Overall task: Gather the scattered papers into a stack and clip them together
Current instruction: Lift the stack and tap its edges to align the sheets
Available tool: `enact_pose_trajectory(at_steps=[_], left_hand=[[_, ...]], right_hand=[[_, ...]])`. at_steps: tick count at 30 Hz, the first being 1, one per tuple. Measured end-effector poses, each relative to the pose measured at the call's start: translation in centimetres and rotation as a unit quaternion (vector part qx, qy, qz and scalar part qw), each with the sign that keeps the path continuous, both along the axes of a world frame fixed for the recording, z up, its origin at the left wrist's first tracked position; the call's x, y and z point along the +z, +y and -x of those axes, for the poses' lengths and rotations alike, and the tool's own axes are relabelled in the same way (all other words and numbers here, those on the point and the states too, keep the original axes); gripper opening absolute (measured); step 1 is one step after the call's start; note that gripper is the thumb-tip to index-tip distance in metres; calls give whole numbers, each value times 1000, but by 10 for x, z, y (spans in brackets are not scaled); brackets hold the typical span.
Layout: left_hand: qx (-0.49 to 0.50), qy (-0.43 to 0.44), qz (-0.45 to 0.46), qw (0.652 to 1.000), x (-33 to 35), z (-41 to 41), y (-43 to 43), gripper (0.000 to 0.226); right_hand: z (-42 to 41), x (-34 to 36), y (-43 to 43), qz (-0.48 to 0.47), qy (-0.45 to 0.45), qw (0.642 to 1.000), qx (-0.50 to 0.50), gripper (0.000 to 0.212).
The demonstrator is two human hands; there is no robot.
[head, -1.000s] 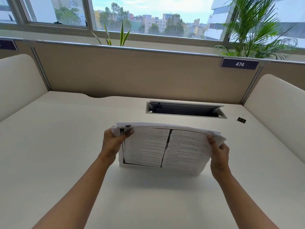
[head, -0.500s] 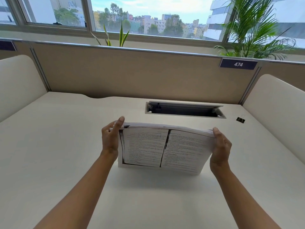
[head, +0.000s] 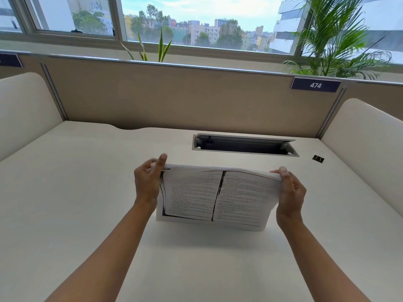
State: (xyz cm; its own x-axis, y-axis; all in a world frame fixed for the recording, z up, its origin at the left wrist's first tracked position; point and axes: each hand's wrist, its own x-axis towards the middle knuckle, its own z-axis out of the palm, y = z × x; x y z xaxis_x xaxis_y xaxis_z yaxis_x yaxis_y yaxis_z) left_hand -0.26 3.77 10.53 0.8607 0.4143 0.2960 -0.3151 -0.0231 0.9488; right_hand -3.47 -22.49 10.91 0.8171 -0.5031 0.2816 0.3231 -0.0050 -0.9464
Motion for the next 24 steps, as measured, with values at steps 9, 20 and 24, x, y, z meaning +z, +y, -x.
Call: enact_pose_trajectory(at_steps=[9, 20, 24], left_hand=[[67, -12, 25, 997, 3, -2, -5, 43], [105, 13, 70, 992, 5, -1, -1, 42], [40, 36, -22, 998, 6, -1, 11, 41]], right_hand=[[4, -15, -7, 11, 10, 999, 45, 58], [16, -46, -17, 52, 112, 983, 135, 13], [9, -32, -17, 63, 109, 988, 93, 6]])
